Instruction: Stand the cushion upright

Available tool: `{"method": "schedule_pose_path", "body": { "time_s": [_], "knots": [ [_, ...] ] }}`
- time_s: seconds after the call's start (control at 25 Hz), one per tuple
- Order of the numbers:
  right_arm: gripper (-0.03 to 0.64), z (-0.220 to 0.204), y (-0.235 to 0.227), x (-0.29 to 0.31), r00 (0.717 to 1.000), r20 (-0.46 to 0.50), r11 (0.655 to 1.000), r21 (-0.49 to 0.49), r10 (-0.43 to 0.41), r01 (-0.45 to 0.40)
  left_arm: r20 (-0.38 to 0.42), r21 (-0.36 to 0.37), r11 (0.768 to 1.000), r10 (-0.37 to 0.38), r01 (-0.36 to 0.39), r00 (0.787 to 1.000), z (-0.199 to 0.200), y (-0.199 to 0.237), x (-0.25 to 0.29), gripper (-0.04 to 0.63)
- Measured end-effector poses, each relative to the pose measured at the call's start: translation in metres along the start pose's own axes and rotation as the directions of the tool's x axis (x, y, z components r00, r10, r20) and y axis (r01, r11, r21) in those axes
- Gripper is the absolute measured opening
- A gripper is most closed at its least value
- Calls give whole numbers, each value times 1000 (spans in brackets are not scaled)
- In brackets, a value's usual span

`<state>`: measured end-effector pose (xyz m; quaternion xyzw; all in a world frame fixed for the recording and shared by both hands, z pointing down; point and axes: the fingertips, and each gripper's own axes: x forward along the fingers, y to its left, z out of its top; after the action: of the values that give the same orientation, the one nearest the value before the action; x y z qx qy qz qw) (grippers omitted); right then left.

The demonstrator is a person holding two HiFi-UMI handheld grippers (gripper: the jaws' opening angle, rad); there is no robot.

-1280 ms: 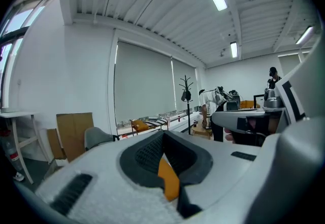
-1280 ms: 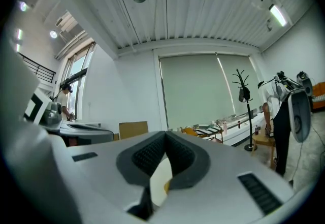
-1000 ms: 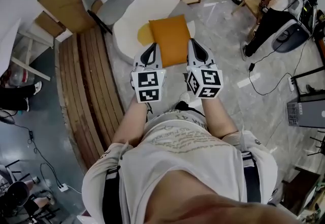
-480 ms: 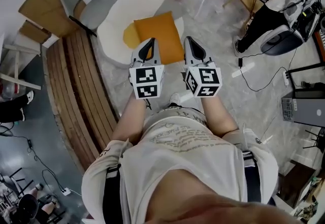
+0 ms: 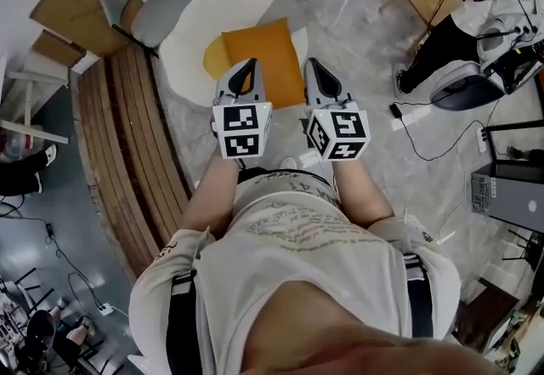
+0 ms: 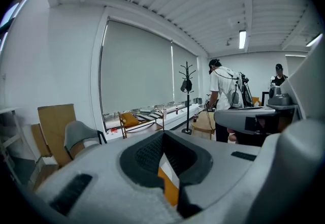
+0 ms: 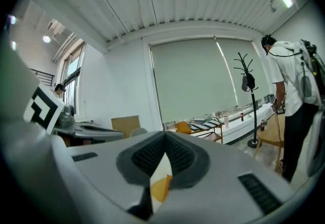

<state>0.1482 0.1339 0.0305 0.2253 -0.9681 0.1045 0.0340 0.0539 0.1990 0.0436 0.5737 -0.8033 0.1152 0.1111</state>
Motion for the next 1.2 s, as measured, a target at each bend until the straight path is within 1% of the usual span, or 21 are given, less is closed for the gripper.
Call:
{"method": "schedule_pose_path", "body": {
  "time_s": [0.16,0.28,0.48,0.6,0.68,0.88,1.04,1.2],
  "knots": [
    [28,-7,-7,1,1000,-5,1000,15,5,-5,-7,-22,1000,-23,22,1000,-2,-5,7,20],
    [28,-10,-7,5,1000,-10,1000,23,6,-5,-7,-23,999,-29,29,1000,-2,-3,9,21],
    [28,-9,-2,25,1000,-23,1000,7,6,-6,-4,-34,998,-44,44,999,4,12,24,21],
    [28,-5,-3,42,1000,-22,1000,-5,7,-7,17,-34,997,-65,66,998,10,21,41,20],
    [28,-1,-4,55,1000,-17,1000,-13,3,-4,15,-31,996,-81,81,997,12,28,54,20],
    [28,3,-5,96,999,-40,998,-68,-13,10,23,-30,995,-95,96,995,24,53,87,21],
    [28,8,-8,132,998,-52,996,-87,-23,18,27,-68,993,-99,101,995,33,81,115,21],
    [28,8,-10,170,997,-68,995,-91,-46,39,24,-90,989,-113,115,993,34,109,139,21]
  ]
}}
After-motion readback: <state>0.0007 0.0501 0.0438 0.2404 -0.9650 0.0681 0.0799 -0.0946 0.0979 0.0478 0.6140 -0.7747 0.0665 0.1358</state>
